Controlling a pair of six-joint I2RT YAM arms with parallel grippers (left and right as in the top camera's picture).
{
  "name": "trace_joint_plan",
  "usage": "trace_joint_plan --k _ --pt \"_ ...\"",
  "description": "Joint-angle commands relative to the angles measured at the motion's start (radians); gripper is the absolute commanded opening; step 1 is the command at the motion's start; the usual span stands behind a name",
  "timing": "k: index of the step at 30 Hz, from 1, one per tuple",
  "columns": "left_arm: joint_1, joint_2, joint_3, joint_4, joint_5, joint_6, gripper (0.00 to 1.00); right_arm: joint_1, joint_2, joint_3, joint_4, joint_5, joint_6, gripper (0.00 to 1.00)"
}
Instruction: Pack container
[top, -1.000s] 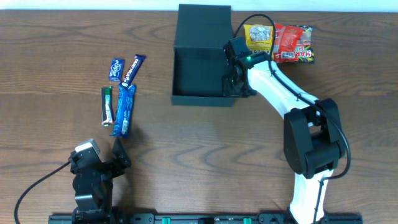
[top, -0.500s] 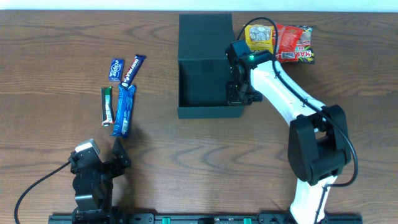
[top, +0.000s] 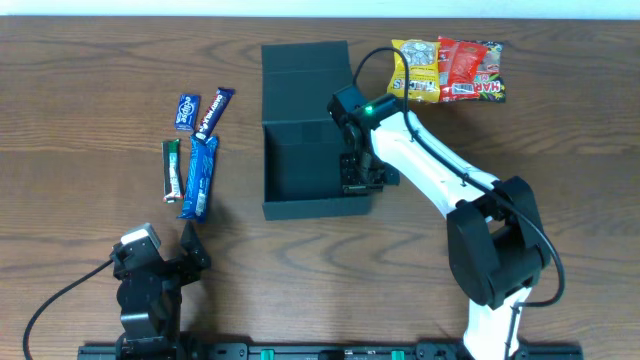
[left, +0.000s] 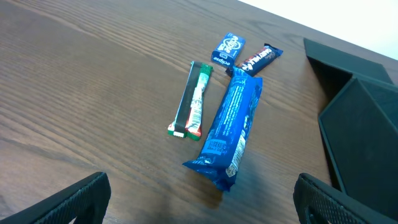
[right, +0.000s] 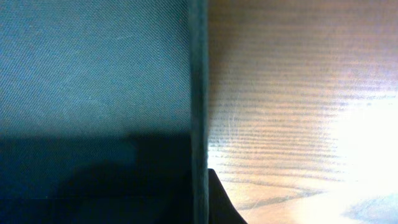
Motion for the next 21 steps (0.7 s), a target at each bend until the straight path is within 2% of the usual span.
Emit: trace_joint_plan --k 1,10,13,14,15,16,18,21 --pt "0.003 -0.006 -0.017 -0.001 -0.019 0.022 0.95 -0.002 -0.026 -0.041 -0.011 0.004 0.087 0.01" --pt "0.003 -0.006 -0.017 -0.001 -0.019 0.022 0.95 -0.017 -0.044 -0.142 0.046 -0.011 0.1 0.01" --pt "0.003 -0.006 -0.017 -0.001 -0.019 0.022 0.95 -0.028 -0.06 -0.158 0.062 -0.019 0.061 0.01" --pt "0.003 -0.006 -0.017 -0.001 -0.019 0.022 0.95 -0.028 -0.06 -0.158 0.06 -0.019 0.045 0.12" --pt "0.003 -0.006 -0.017 -0.001 -0.019 0.022 0.95 -0.028 -0.06 -0.158 0.056 -0.019 0.03 0.39" --pt "0.003 -0.006 -0.017 -0.001 -0.019 0.022 0.95 -0.028 -0.06 -0.158 0.055 -0.019 0.013 0.6" --pt "0.003 -0.006 -0.017 -0.001 -0.019 0.022 0.95 -0.028 -0.064 -0.157 0.055 -0.027 -0.016 0.78" --pt "0.003 -0.006 -0.017 -0.001 -0.019 0.022 0.95 -0.029 -0.092 -0.156 0.051 -0.027 -0.046 0.92"
